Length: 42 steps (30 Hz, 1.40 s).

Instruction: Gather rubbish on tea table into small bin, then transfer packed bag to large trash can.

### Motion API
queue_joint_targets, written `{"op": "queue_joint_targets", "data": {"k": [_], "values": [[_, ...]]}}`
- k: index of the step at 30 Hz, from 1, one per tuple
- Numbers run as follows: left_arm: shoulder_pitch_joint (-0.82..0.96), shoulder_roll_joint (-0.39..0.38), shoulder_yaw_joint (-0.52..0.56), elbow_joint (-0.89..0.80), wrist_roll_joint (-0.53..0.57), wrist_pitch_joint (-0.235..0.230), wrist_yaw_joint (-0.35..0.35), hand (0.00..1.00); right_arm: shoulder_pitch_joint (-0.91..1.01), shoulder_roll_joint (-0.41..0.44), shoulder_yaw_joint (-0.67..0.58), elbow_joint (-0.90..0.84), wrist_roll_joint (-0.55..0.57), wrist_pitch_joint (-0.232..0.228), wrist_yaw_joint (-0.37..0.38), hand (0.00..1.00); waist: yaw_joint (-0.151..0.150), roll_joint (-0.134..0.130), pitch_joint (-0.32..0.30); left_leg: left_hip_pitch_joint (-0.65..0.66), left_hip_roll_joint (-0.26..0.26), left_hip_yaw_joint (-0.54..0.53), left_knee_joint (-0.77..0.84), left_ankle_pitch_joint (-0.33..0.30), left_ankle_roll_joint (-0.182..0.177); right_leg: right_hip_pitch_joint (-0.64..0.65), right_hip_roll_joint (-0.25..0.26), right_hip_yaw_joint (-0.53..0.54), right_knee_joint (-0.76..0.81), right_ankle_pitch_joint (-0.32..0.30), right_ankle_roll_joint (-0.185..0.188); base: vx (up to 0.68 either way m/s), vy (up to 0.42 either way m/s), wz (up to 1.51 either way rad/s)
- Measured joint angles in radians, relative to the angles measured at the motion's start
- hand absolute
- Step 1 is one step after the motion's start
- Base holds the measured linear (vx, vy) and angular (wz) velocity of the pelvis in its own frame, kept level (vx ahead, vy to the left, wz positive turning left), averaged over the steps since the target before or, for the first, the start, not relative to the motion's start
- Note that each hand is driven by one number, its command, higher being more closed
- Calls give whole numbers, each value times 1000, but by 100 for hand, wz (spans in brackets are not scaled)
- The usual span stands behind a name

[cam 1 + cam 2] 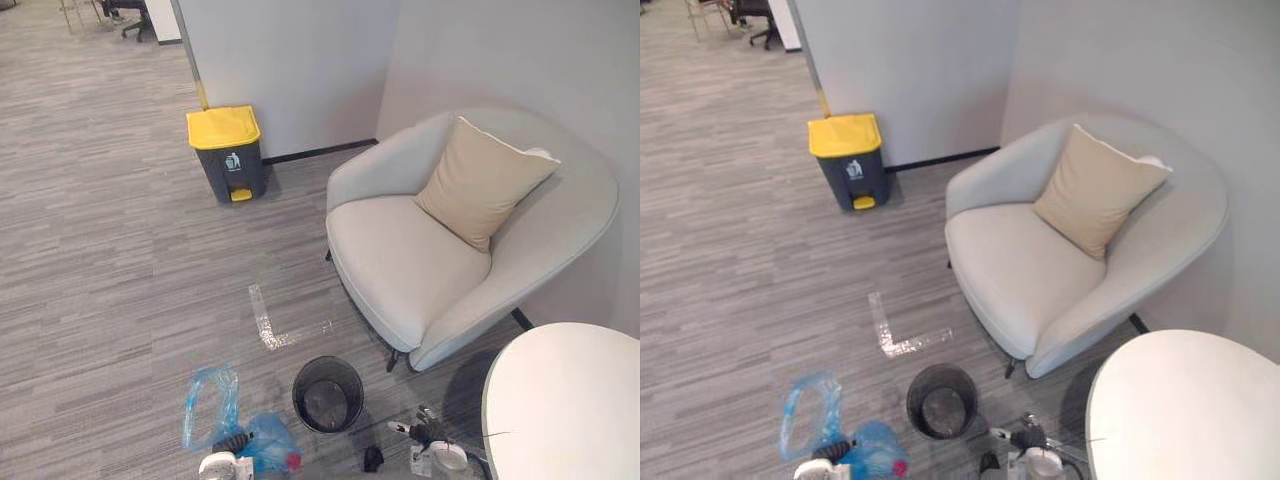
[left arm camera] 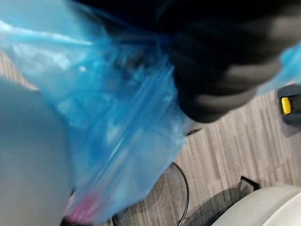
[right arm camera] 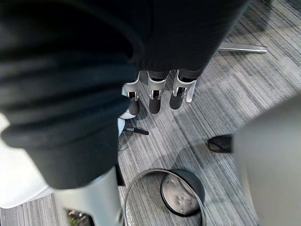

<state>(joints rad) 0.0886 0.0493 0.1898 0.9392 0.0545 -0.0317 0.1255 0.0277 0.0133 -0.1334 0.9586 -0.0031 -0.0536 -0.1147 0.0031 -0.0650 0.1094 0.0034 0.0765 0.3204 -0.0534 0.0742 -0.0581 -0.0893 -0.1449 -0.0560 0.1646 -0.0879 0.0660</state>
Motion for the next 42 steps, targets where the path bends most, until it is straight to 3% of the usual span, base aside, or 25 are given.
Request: {"op": "queue_joint_targets", "data": {"k": [1,2,4,6,7,9,10,11,13,14,16,17,18,19,20,21,23,25,27,29,31,38,40,42], "values": [[3,5,14,-5,0,1,5,100,1,6,-5,-10,0,1,-8,0,2,1,1,-20,16,-6,31,-17,8,3,-4,-16,1,-13,-21,-57,22,-7],[3,-12,39,-8,0,1,8,100,-7,12,-14,-12,-2,3,-16,0,8,19,1,-45,40,-2,53,-22,17,-29,-7,-44,112,-45,-47,-65,16,-3],[2,-16,51,-16,-4,1,10,100,-3,30,-15,-23,-14,4,-22,0,5,12,-3,-77,52,-32,117,-39,26,-78,-16,-36,412,-105,-8,-20,-34,32],[3,-14,54,-27,-17,2,9,100,-2,40,-13,-26,-31,3,-23,0,6,-7,-15,-115,44,-66,172,-46,26,-40,-16,-7,541,-134,30,-18,-158,53],[3,-13,61,-35,-18,2,9,100,-8,41,-15,-27,-35,3,-23,0,11,-27,-27,-140,32,-74,200,-43,24,-25,-14,17,515,-146,41,-59,-182,34],[-8,-38,72,-44,-18,4,10,100,-26,26,-22,-36,-35,4,-27,0,36,13,-32,-176,56,-85,223,-28,15,-9,27,26,429,-161,48,-93,-97,-1],[-7,-59,66,-48,-19,3,16,100,-31,13,-23,-40,-35,4,-35,0,59,33,-37,-187,74,-78,220,-16,10,13,49,32,356,-178,34,-115,-71,-26],[-9,-61,63,-48,-19,2,28,100,-46,7,-22,-43,-35,3,-45,0,64,38,-39,-215,86,-79,233,-6,-1,35,54,27,295,-214,6,-147,-157,-11],[-27,-66,44,-45,-19,5,29,100,-61,9,-20,-44,-34,2,-55,0,56,51,-29,-271,92,-110,255,17,-13,36,67,0,244,-252,-16,-217,-169,35],[-40,-73,24,-45,-19,6,29,100,-71,13,-19,-46,-33,2,-58,0,51,77,-14,-286,99,-139,245,44,-22,37,86,-31,231,-249,-24,-335,-135,58],[-42,-98,16,-49,-19,5,28,100,-50,11,-22,-44,-34,6,-63,0,47,97,-3,-275,112,-167,181,69,-32,30,95,-86,238,-240,-51,-333,-81,62],[-48,-101,17,-56,-17,6,28,100,-47,28,-26,-43,-34,10,-65,0,45,90,1,-276,113,-139,186,40,-26,31,79,-119,229,-232,-66,-277,-39,57],[-57,-100,16,-66,-18,6,28,100,-48,28,-34,-43,-34,12,-71,0,42,65,19,-283,120,-102,306,7,3,28,55,-134,232,-221,-74,-251,-27,50],[-58,-100,17,-66,-18,6,28,100,-47,26,-34,-43,-34,14,-75,0,44,63,20,-281,121,-88,385,-17,13,25,44,-137,231,-216,-70,-225,-24,39],[-55,-101,16,-65,-18,7,28,100,-48,24,-35,-45,-35,14,-80,0,39,63,18,-278,121,-64,466,-89,16,18,27,-151,230,-207,-63,-192,39,48],[-55,-108,13,-63,-18,9,28,100,-48,23,-42,-44,-35,14,-83,0,29,65,19,-258,135,-43,537,-159,6,14,15,-168,214,-186,-56,-177,76,48],[-55,-107,6,-56,-16,13,27,100,-45,29,-51,-40,-37,16,-82,0,31,66,18,-207,162,0,589,-242,-6,14,-1,-191,186,-156,-42,-107,147,41],[-60,-106,-9,-37,-14,20,26,100,-45,25,-66,-40,-37,16,-83,0,20,82,7,-150,175,49,537,-288,-30,17,-20,-223,163,-126,-9,-28,224,62],[-68,-87,-46,-16,-6,22,26,100,-47,34,-99,-25,-37,18,-82,0,2,60,-3,-132,109,52,392,-276,-41,21,-33,-245,100,-87,20,-57,256,67],[-59,-39,-86,5,4,33,26,100,-38,50,-101,4,-37,22,-81,0,-3,30,-19,-97,33,41,241,-188,-17,47,-51,-248,-13,-22,13,-69,170,44],[-61,-19,-112,6,5,34,26,100,-38,47,-113,9,-37,24,-83,0,-4,23,-23,-81,5,22,206,-164,-1,80,-61,-249,-54,3,22,-59,104,36],[-46,1,-98,47,4,33,27,100,-38,47,-122,44,-39,32,-83,0,-2,30,-19,-15,-43,-27,17,-47,13,86,-72,-279,-61,-8,43,-95,23,21],[-46,5,-88,46,3,29,27,100,-42,48,-131,44,-41,32,-82,0,-1,16,-11,-22,-52,-33,26,-50,26,82,-90,-297,-29,-30,58,-43,29,32],[-46,16,-73,35,1,26,28,100,-44,42,-138,43,-43,32,-83,0,4,-5,-1,-62,-70,-45,136,-112,46,74,-134,-295,45,-80,101,7,68,31]]}}
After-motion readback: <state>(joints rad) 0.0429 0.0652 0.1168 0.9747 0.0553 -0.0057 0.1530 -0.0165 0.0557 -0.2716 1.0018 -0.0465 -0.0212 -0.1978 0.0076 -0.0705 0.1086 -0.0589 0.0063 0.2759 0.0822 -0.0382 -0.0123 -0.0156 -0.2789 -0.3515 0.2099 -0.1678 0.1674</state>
